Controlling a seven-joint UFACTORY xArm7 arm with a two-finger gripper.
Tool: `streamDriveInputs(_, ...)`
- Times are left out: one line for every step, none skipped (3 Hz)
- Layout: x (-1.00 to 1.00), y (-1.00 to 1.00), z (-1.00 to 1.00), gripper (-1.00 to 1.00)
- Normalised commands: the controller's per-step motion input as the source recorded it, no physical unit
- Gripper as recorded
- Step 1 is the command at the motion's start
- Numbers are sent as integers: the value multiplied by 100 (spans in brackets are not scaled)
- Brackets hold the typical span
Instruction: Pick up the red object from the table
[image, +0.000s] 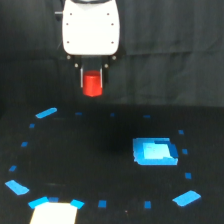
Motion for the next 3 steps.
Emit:
streamDriveInputs(13,46,100,-100)
streamDriveInputs(40,67,100,-100)
streamDriveInputs(14,-12,60,-100)
